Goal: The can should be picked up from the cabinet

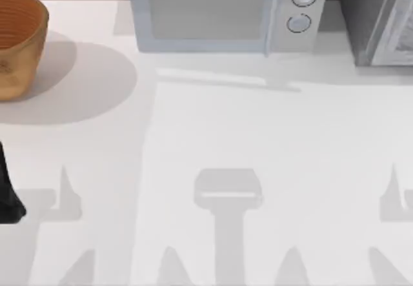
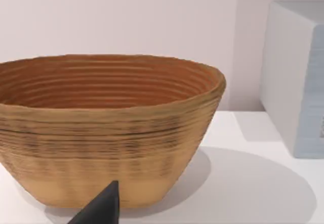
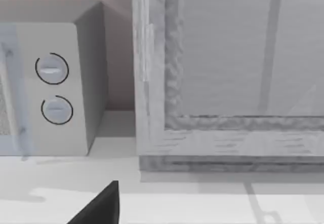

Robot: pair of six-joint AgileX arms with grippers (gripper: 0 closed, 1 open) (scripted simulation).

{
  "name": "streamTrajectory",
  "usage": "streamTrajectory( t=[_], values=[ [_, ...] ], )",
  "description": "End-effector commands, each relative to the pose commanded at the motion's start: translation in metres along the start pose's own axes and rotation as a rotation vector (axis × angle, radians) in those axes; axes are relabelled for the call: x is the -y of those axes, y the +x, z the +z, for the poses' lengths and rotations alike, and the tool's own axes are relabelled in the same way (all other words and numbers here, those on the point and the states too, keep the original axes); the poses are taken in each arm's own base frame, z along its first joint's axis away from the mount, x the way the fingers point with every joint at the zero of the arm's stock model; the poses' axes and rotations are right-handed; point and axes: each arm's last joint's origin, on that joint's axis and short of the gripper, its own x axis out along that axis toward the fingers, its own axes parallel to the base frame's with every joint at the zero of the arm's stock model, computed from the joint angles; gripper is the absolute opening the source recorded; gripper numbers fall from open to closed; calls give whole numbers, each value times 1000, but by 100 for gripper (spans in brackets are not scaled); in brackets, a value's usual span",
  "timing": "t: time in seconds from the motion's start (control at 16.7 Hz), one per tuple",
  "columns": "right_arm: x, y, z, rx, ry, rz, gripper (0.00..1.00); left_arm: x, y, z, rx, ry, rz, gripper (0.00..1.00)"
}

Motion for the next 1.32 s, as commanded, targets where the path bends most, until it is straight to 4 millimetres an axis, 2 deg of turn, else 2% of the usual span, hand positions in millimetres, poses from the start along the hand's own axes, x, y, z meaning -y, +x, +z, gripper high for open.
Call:
streamTrajectory(
  t=[0.24, 0.42, 0.6, 0.78, 1.08, 1.2, 1.32],
  values=[
    [0, 0, 7, -11, 0, -6, 100, 0, 0, 0, 0, 0, 0, 100],
    [-1, 2, 38, -38, -1, -15, 100, 0, 0, 0, 0, 0, 0, 100],
    [-3, 10, 93, -49, -3, -18, 100, 0, 0, 0, 0, 0, 0, 100],
    [-8, 27, 160, -43, -6, -14, 100, 0, 0, 0, 0, 0, 0, 100],
    [-22, 74, 266, -19, -7, -4, 100, 0, 0, 0, 0, 0, 0, 100],
    [-29, 96, 298, -9, -5, -1, 100, 0, 0, 0, 0, 0, 0, 100],
    [-36, 115, 322, -1, -3, 0, 100, 0, 0, 0, 0, 0, 0, 100]
  ],
)
